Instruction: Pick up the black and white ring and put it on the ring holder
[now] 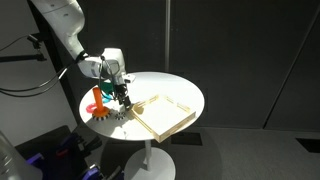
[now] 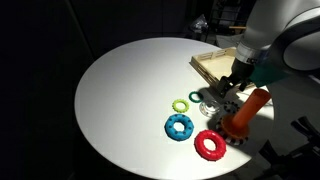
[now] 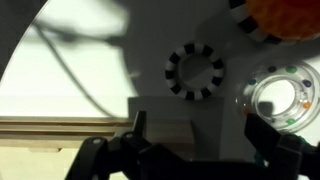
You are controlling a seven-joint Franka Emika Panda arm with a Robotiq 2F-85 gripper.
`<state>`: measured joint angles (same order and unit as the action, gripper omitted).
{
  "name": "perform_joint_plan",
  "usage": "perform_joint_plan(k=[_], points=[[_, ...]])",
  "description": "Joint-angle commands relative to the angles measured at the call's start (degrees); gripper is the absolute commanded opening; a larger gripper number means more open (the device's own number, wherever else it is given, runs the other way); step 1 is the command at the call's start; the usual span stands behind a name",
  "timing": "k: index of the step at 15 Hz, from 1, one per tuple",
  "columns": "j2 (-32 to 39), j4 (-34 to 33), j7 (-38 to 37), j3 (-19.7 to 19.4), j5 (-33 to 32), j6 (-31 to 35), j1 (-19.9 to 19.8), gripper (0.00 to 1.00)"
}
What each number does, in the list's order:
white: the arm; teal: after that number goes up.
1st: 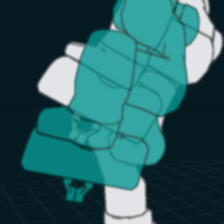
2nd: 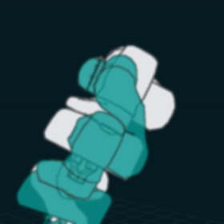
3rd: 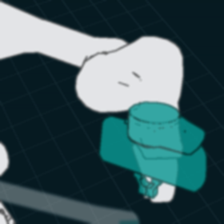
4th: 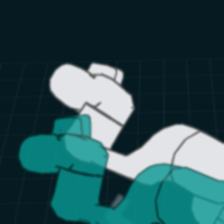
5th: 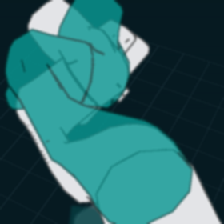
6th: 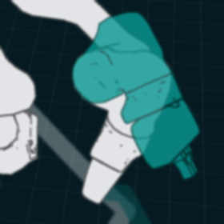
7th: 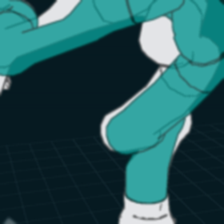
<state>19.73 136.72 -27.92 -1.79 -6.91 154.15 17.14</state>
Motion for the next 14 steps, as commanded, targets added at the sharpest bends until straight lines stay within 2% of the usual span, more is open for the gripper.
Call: perform_joint_plan(k=[1, 10, 14], points=[[-3.09, 3.52, 1.99, 0.88, 1.36, 1.61, -2.09, 1.00], [-3.62, 7.67, 7.94, 2.68, 2.79, 3.54, -5.16, 1.00], [-2.92, 9.16, 8.60, 0.96, -0.03, 5.47, -4.45, 1.00]])
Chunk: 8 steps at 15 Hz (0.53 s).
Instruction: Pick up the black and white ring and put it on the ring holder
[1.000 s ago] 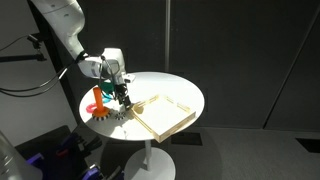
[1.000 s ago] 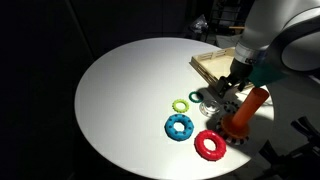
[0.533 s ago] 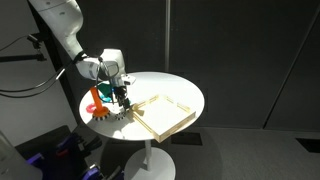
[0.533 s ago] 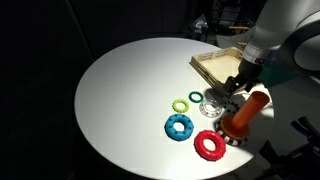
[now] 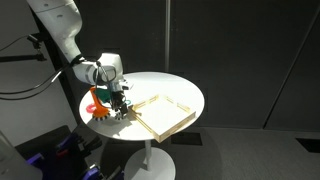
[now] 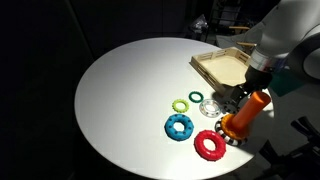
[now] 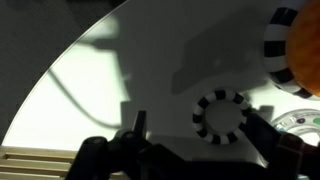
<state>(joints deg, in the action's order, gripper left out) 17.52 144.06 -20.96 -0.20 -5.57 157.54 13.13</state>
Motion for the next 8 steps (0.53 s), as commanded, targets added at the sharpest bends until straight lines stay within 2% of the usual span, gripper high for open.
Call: perform_joint_plan(k=[1, 8], points=[[-0.45, 2.04, 1.20, -1.34, -2.26, 3.02, -0.07, 1.00], [2.12, 2.17, 0.94, -4.47, -4.53, 8.53, 0.93, 1.00]])
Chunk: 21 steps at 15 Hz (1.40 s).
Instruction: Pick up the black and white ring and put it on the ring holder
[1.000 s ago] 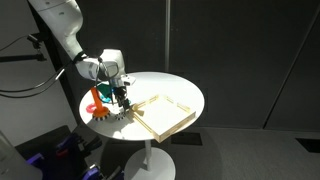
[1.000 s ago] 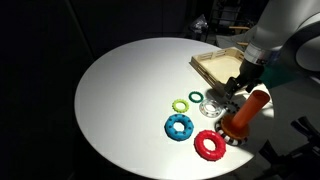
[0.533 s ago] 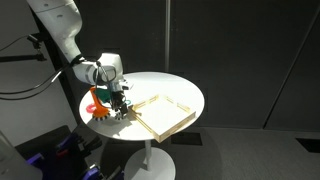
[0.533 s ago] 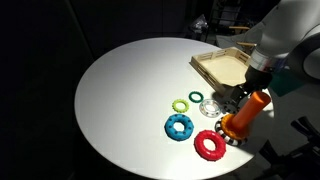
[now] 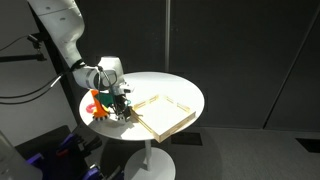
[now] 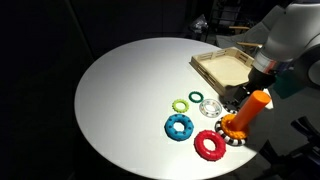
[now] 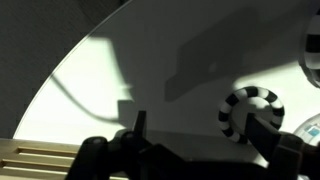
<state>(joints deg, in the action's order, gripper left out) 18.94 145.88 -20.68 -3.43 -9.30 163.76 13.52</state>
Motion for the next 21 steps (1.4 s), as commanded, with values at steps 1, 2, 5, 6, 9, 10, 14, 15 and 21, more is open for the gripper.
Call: perform_joint_plan(k=[1, 2, 5, 6, 9, 10, 14, 15, 21], points=[[1.10, 0.34, 0.89, -1.27, -0.39, 3.11, 0.57, 1.00], [1.45, 0.32, 1.03, -1.33, -0.11, 3.69, 0.67, 1.00], [2.35, 0.15, 1.38, -1.17, 0.61, 5.10, 1.04, 1.00], [2.59, 0.05, 1.37, -1.23, 0.68, 5.31, 1.33, 1.00], [2.83, -0.11, 1.34, -1.45, 0.71, 5.22, 2.12, 1.00], [2.81, -0.15, 1.39, -1.43, 0.73, 5.01, 2.29, 1.00], [2.78, -0.32, 1.20, -1.76, 0.58, 4.58, 3.08, 0.70], [2.79, -0.32, 1.14, -1.86, 0.53, 4.53, 3.24, 0.68], [2.65, -0.33, 1.09, -2.23, 0.71, 4.40, 3.55, 0.20]])
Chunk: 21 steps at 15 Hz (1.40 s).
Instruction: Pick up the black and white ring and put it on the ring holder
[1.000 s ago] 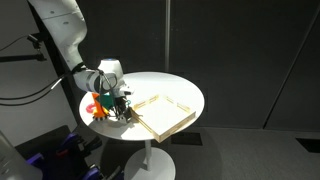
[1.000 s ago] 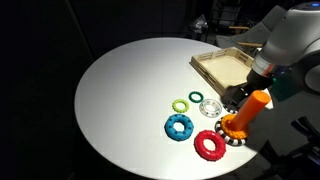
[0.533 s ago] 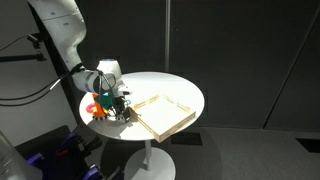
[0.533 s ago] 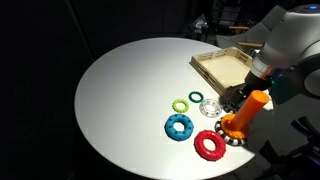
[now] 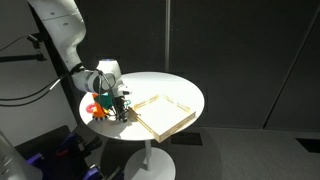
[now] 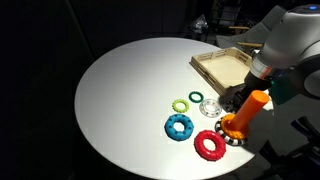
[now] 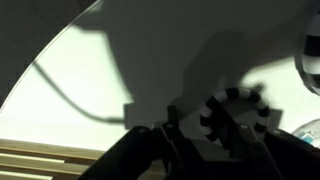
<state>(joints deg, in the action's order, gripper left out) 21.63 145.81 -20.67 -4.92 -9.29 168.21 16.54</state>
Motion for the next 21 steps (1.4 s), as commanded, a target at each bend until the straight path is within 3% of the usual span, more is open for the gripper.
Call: perform_joint_plan(k=[1, 3, 8, 14, 21], points=[[-0.19, -0.35, 1.25, -0.43, 0.93, -0.23, 0.36, 0.12], [-0.90, -0.42, 1.69, 0.29, 1.53, -0.85, -0.14, 0.02], [-4.39, -1.59, 3.83, 2.70, 3.63, -4.37, -2.05, 0.05], [-10.51, -6.70, 8.56, 7.20, 5.25, -14.80, -4.51, 0.05], [-17.32, -13.94, 21.74, 13.89, 15.20, -31.78, -6.00, 0.05]])
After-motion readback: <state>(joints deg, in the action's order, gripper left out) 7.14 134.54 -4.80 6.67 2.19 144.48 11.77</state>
